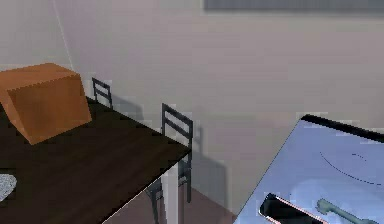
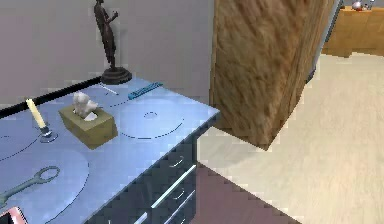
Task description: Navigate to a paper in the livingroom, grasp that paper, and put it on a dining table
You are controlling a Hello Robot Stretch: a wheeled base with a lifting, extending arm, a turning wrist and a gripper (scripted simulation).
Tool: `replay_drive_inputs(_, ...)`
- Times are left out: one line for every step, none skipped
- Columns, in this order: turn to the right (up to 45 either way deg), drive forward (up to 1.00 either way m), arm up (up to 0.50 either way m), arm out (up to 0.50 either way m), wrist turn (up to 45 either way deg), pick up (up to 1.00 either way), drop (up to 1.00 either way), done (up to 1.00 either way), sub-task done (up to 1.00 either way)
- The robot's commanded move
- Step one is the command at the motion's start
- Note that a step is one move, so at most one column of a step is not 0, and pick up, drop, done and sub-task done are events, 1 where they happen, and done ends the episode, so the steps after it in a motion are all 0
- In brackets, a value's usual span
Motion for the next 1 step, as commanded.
replay_drive_inputs(-24.0,0.0,0.0,0.0,0.0,0.0,0.0,0.0,0.0)
